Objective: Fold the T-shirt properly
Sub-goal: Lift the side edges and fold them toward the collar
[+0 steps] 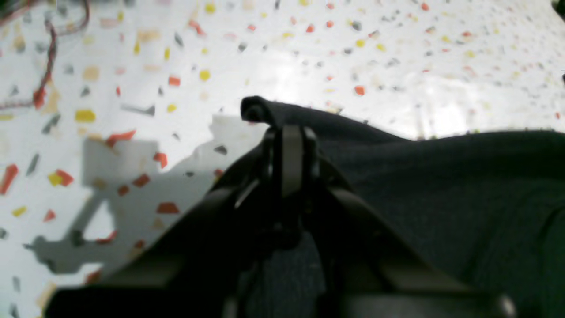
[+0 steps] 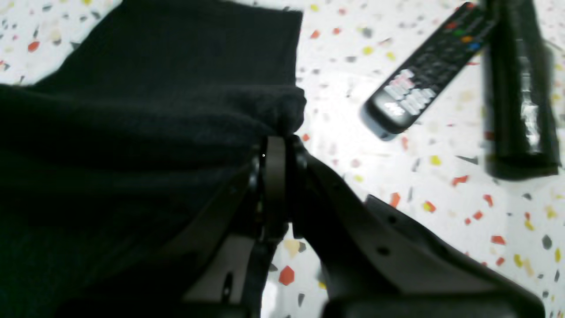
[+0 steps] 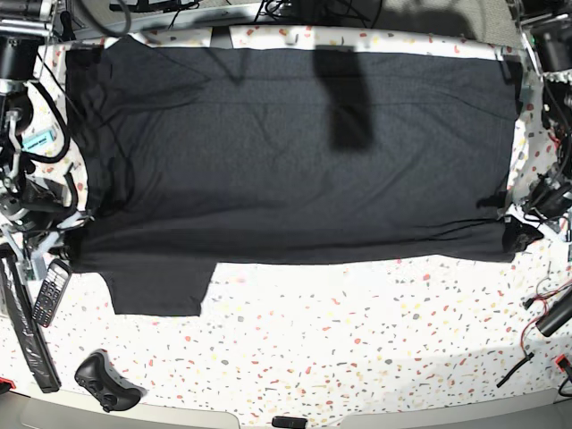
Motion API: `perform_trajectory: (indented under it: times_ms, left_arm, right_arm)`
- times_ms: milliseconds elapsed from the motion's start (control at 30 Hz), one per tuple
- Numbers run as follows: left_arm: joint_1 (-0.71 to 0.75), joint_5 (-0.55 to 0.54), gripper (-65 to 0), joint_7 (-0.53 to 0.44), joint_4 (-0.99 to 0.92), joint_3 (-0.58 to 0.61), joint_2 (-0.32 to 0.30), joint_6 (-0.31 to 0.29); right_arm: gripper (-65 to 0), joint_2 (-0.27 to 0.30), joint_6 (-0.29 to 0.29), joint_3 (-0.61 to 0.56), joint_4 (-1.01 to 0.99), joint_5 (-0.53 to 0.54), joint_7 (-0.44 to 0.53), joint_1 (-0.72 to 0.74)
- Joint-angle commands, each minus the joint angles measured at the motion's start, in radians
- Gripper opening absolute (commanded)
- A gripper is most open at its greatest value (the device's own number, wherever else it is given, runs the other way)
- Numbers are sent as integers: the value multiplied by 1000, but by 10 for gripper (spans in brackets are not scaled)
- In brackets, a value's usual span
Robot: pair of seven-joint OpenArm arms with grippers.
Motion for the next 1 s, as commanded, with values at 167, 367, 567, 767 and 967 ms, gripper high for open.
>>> perform_trajectory:
  times_ms: [167, 367, 567, 767, 967]
  left_arm:
    - [22, -17, -650, -12, 43, -47, -19, -4]
    - [67, -33, -650, -16, 43, -60, -16, -4]
    - [116, -60, -650, -19, 90, -87, -15, -4]
    - [198, -60, -650, -11, 171, -179, 6, -5]
    - [259, -45, -650, -25, 170, -182, 40, -32]
  right_arm:
    - [-650, 23, 1, 86, 26, 13, 32, -72]
    - [-650, 22, 60, 176, 39, 71, 45, -153]
    - [-650, 20, 69, 214, 52, 91, 47, -215]
    - [-650, 2, 75, 214, 53, 90, 50, -259]
    - [-650, -31, 77, 214, 54, 84, 64, -280]
